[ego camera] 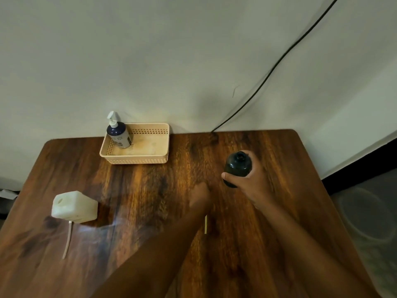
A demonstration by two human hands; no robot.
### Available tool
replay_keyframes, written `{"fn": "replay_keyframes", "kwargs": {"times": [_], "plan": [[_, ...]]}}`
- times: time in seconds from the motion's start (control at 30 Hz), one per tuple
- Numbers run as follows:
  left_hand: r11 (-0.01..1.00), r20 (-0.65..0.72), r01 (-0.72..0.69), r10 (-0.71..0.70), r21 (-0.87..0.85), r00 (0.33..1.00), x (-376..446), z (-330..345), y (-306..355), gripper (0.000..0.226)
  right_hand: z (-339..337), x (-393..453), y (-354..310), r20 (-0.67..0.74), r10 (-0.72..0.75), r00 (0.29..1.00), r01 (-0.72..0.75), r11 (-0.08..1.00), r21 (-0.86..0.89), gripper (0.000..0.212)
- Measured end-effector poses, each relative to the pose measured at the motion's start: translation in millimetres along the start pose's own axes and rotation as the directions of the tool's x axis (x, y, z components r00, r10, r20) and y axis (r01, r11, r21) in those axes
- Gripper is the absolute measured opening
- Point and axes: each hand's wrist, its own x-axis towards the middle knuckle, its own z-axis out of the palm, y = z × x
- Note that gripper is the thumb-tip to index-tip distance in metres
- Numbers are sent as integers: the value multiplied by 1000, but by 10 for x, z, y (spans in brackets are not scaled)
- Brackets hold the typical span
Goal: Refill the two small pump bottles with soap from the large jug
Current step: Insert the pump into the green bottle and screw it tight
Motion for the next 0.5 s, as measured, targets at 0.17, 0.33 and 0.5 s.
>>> {"fn": "replay_keyframes", "kwargs": {"times": [0.17,0.33,0.5], "plan": [[994,-51,26,-31,-103,998,22,-258,-117,22,76,79,-124,31,-1,1000,1,1000,2,74],[976,-165,-27,-8,-215,986,-49,-970,-335,31,282,161,-455,64,-35,997,34,999,13,74],[957,-342,-99,-1,-274,940,-205,-1924,-582,37,626,188,-862,118,-67,991,61,997,52,78]]}}
